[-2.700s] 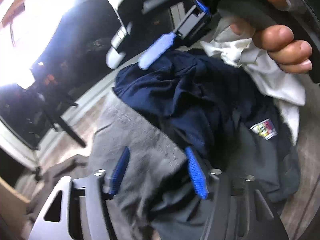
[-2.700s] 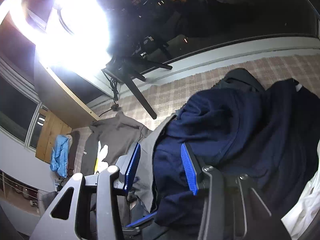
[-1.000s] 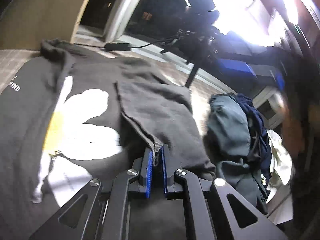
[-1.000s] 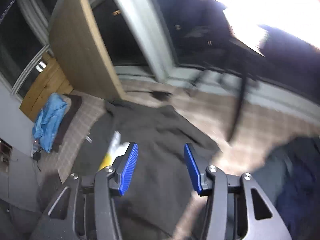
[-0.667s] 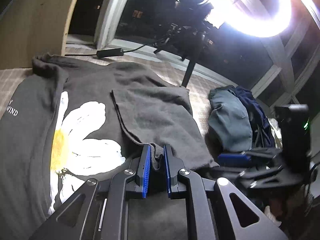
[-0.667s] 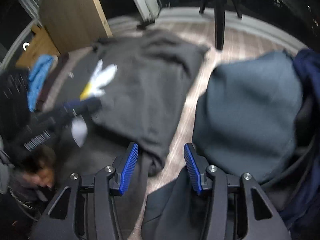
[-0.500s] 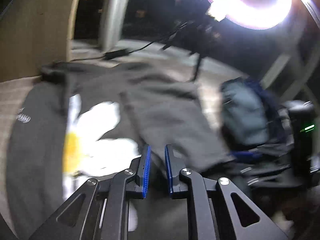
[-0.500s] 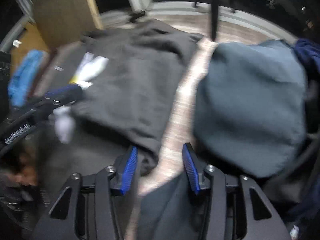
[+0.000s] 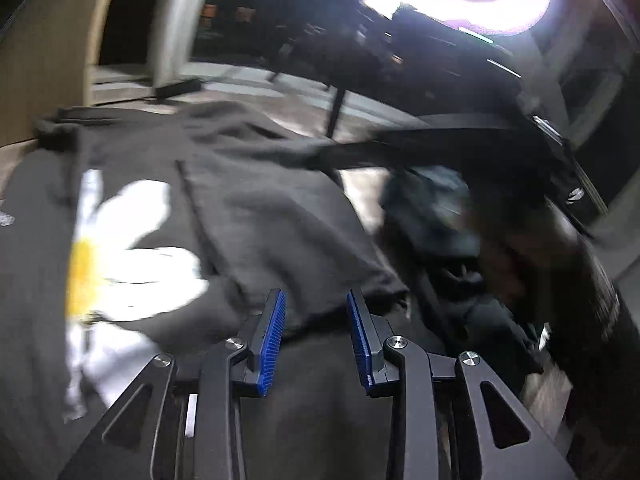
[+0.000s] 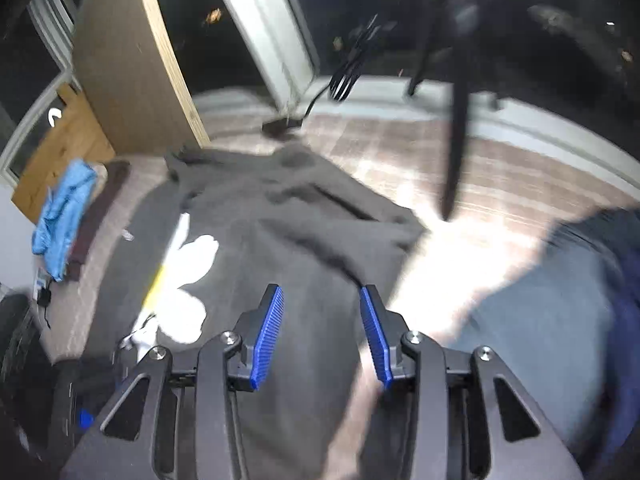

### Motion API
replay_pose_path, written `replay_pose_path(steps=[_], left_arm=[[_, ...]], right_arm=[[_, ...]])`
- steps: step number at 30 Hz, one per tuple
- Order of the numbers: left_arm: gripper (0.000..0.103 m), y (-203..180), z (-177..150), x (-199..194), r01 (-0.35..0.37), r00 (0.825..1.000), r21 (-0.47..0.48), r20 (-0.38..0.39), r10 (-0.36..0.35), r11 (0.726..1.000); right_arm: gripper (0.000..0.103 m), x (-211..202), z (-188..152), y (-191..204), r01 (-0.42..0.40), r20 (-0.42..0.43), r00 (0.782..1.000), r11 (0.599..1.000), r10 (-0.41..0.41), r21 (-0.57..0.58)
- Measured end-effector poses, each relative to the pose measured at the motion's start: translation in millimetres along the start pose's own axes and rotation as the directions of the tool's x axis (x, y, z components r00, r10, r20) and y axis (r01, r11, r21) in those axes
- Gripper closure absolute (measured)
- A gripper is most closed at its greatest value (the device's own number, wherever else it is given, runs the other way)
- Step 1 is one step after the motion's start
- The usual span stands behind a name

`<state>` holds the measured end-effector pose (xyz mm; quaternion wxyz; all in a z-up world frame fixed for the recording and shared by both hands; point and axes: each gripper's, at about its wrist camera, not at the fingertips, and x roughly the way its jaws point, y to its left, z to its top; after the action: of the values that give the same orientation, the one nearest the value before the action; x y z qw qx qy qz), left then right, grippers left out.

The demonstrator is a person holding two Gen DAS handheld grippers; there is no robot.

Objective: Fold clothes

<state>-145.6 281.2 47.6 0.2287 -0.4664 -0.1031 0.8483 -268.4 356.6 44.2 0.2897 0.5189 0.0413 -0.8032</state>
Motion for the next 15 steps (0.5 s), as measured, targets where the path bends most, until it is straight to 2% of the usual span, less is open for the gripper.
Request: replay_pose_path(steps=[2,4,6,8,10,12,15], left_arm=[[0.073,-1.8,-0.6,12.4,-0.022,0.999,0.016,-0.031,0.022,1.0],[0.073,-1.4,-2.2,15.3,-0.052,0.997,0.029,-0.058,0.053,0.998],[0.073,-3.8,-6.0,0.4,-0.052,0.998,0.035,-0.045,0.053,0.998],[0.072,-6.2,-12.4,-19.6,-0.042,0.999,0.033,-0.027,0.043,0.999],[0.065,-10.0,-23.9,-46.4,-0.025,1.0,0.039,-0.016,0.025,0.999],[0.064,-15.6,-37.3,-72.9,-0.025,1.0,0.061,-0.009,0.026,0.998],[0.064,-26.8,-62.3,-111.8,-0.048,0.999,0.101,-0.002,0.048,0.994]], right_arm=[[0.064,23.0,7.0,-1.2,0.068,-0.043,0.997,0.997,-0.069,-0.035],[0.064,23.1,10.0,-4.5,0.125,-0.013,0.992,0.99,-0.126,-0.061],[0.064,18.1,11.8,-7.4,0.182,-0.013,0.983,0.982,-0.183,-0.048],[0.064,-1.0,8.9,-10.4,0.148,0.001,0.989,0.989,-0.148,-0.012],[0.063,-33.2,0.7,-11.3,0.06,0.034,0.998,0.998,-0.061,0.027],[0.062,-69.7,-11.2,-9.9,-0.002,0.075,0.997,0.999,-0.002,0.048],[0.055,-133.2,-50.4,-5.8,-0.088,0.126,0.989,0.994,0.079,0.067]])
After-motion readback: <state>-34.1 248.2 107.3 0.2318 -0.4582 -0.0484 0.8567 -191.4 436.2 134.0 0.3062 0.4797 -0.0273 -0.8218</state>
